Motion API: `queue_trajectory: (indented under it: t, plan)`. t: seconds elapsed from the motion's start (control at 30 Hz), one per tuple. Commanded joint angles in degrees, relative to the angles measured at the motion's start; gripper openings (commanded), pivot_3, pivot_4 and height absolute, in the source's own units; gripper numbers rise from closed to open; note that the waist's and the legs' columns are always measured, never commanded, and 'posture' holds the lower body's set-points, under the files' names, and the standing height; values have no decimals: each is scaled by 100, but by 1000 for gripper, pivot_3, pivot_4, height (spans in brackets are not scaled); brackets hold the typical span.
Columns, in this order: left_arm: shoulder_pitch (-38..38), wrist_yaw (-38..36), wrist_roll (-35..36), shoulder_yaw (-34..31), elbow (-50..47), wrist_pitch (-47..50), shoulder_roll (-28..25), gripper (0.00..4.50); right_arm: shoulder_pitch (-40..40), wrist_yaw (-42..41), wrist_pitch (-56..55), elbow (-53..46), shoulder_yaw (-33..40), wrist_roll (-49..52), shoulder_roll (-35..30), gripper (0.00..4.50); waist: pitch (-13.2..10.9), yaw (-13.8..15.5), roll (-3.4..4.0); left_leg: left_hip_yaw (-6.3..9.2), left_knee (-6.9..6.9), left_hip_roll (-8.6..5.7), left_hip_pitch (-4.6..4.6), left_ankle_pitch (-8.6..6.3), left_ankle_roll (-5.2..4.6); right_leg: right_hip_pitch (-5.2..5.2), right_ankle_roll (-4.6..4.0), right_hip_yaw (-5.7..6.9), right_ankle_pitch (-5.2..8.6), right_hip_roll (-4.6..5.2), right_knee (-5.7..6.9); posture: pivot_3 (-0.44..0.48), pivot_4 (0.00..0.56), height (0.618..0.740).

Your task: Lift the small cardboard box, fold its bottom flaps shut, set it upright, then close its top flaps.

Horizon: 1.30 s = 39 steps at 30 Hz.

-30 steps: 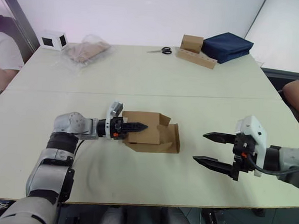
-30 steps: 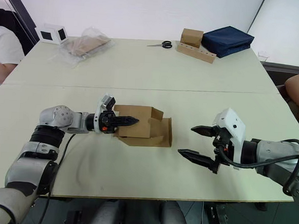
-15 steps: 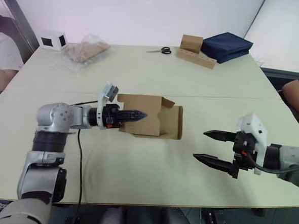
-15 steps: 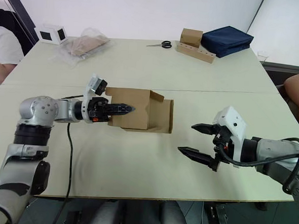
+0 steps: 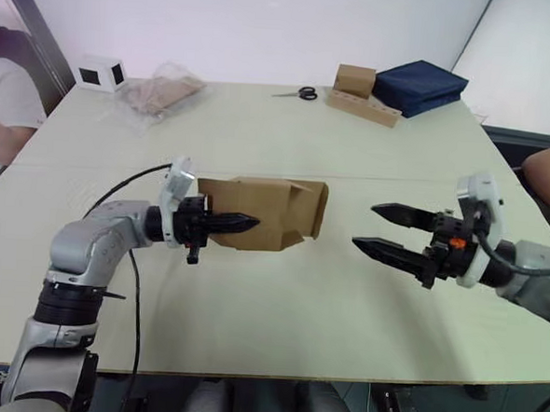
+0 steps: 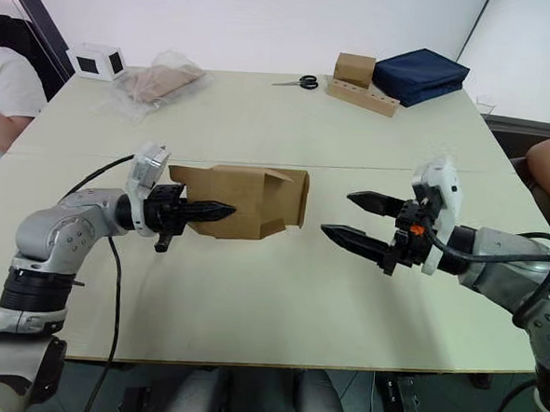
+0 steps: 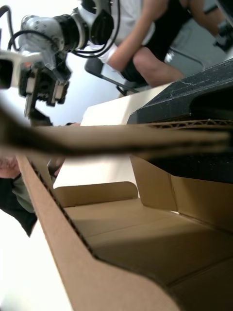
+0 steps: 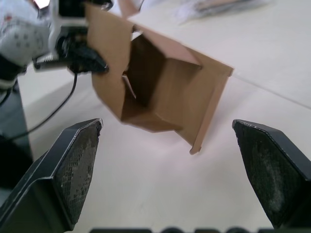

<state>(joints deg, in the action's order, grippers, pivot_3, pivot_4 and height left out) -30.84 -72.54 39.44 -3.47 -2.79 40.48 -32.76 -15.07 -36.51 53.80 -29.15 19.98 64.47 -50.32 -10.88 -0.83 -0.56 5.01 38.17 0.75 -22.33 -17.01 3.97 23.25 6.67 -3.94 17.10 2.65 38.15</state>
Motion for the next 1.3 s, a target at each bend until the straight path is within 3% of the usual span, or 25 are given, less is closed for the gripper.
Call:
queue_trajectory:
  t: [0.03,0.1,0.37,0.4,0.8,1.3]
  plan:
    - [-74,-39,105,-106,-59,-121,-85,6,-345,189,-121,23,-162,99,265,4244,0,-27,1,0,-1,0,0,0,0,1,0,0,0,0,0,0,150,740]
    - [-64,-39,187,-124,-42,-41,-87,0,-546,284,-180,54,-270,68,451,3746,0,-34,2,0,-1,1,1,0,0,3,0,0,0,-1,2,0,150,740]
    - [-45,-226,446,-58,-140,259,-223,0,-1319,309,-622,275,-1063,-573,1168,713,0,-36,3,0,0,1,0,0,0,3,0,0,0,0,2,0,150,740]
    - [-50,-227,457,-51,-151,267,-230,0,-1383,280,-650,333,-1120,-639,1219,164,0,-36,3,0,0,1,0,0,0,3,0,0,0,0,3,0,150,740]
    - [-110,-78,655,-73,-385,392,-239,0,-1583,-324,-966,643,-1811,-1611,1288,58,0,-34,3,1,-1,1,-2,0,0,8,0,0,0,0,2,0,150,740]
    - [-197,127,919,-24,-421,792,-189,0,-1827,-147,-1015,508,-2252,-2020,2035,58,0,-36,4,2,-2,1,-2,0,0,9,0,1,0,0,3,0,150,740]
